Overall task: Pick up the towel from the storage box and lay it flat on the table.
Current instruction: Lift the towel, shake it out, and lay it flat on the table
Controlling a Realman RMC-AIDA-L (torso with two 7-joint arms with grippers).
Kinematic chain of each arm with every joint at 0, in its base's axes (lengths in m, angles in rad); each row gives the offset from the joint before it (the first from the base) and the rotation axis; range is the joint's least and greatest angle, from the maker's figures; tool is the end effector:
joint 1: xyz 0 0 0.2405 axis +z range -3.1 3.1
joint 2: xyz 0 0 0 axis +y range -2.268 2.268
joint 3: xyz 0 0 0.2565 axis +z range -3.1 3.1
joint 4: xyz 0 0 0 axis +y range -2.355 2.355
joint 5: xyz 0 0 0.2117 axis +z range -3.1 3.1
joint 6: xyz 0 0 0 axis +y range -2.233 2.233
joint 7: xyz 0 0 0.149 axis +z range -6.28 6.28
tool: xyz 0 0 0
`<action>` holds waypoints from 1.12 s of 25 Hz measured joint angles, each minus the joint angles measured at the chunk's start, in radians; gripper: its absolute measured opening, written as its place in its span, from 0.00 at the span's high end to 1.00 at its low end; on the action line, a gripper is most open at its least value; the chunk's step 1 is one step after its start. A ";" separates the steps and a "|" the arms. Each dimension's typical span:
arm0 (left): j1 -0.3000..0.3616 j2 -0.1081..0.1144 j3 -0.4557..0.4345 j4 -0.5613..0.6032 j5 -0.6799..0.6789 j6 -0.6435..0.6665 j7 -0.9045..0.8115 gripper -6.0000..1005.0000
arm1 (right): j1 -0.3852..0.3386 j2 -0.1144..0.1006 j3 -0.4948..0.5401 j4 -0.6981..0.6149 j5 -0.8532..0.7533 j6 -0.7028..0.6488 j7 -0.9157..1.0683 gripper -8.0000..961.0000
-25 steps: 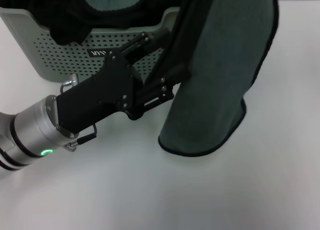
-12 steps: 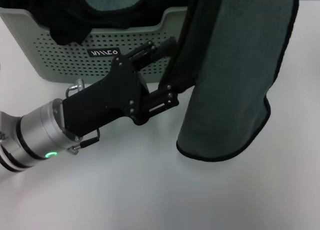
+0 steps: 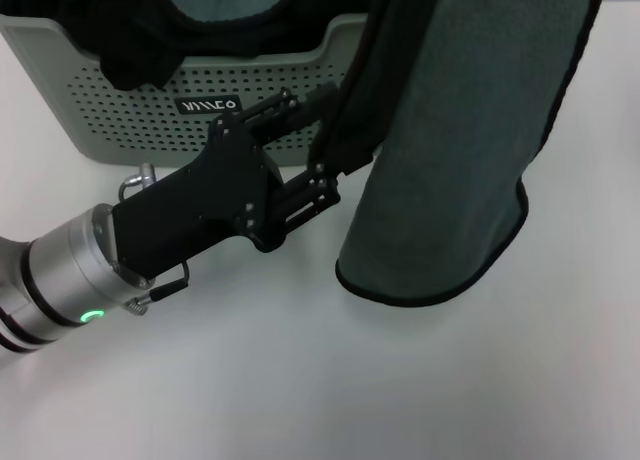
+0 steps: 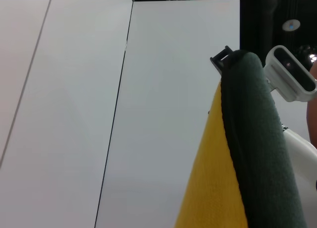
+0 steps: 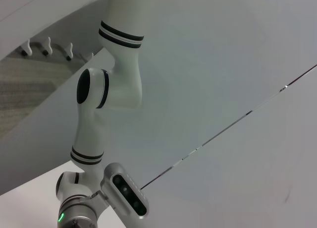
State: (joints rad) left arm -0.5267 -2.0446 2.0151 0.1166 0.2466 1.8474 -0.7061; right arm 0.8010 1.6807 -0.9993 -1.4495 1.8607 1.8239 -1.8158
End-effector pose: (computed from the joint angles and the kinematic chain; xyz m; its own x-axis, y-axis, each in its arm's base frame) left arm -0.2122 0.2709 -0.0352 0.3804 -0.0168 0.9247 0.2755 -0.9524 -0.1306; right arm 0.0010 0.3236 0.1947 0.4252 0.8478 -0.3170 0.7478 -0.5264 -0.4046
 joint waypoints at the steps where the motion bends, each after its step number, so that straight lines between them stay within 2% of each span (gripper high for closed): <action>1: 0.001 0.000 0.000 0.000 0.000 0.000 0.001 0.34 | 0.000 0.000 0.000 -0.005 0.000 0.000 0.004 0.99; 2: 0.002 0.000 -0.001 0.000 0.000 0.001 0.001 0.34 | 0.000 0.001 0.000 -0.008 0.000 0.000 0.007 0.99; 10: 0.004 0.001 0.002 0.001 0.005 0.004 0.007 0.78 | -0.015 0.009 0.002 -0.049 0.000 0.000 0.015 0.99; 12: -0.002 0.010 0.005 0.006 0.021 0.011 -0.009 0.81 | -0.020 0.011 0.005 -0.056 0.003 -0.001 0.018 0.99; 15: -0.008 0.036 -0.010 0.019 0.028 0.041 -0.100 0.85 | -0.026 0.017 0.005 -0.067 0.007 -0.002 0.020 0.99; 18: 0.012 0.041 -0.054 0.020 0.017 0.063 -0.135 0.89 | -0.043 0.036 0.006 -0.084 0.010 -0.002 0.028 0.99; 20: 0.030 0.043 -0.085 0.018 0.012 0.071 -0.187 0.92 | -0.057 0.054 0.004 -0.078 0.005 -0.002 0.039 0.99; 22: 0.048 0.046 -0.126 0.004 -0.002 0.069 -0.279 0.94 | -0.079 0.085 -0.001 -0.062 -0.012 -0.002 0.060 0.99; 26: 0.091 0.062 -0.200 -0.018 -0.017 0.068 -0.425 0.95 | -0.118 0.159 -0.027 -0.004 -0.053 -0.004 0.083 0.99; 28: 0.125 0.069 -0.207 0.010 -0.017 0.092 -0.437 0.95 | -0.151 0.208 -0.033 -0.008 -0.066 -0.005 0.107 0.99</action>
State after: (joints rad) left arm -0.4020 -1.9760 1.8082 0.1269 0.2295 1.9398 -1.1429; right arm 0.6502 1.8892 -1.0319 -1.4580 1.7949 1.8188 -1.7092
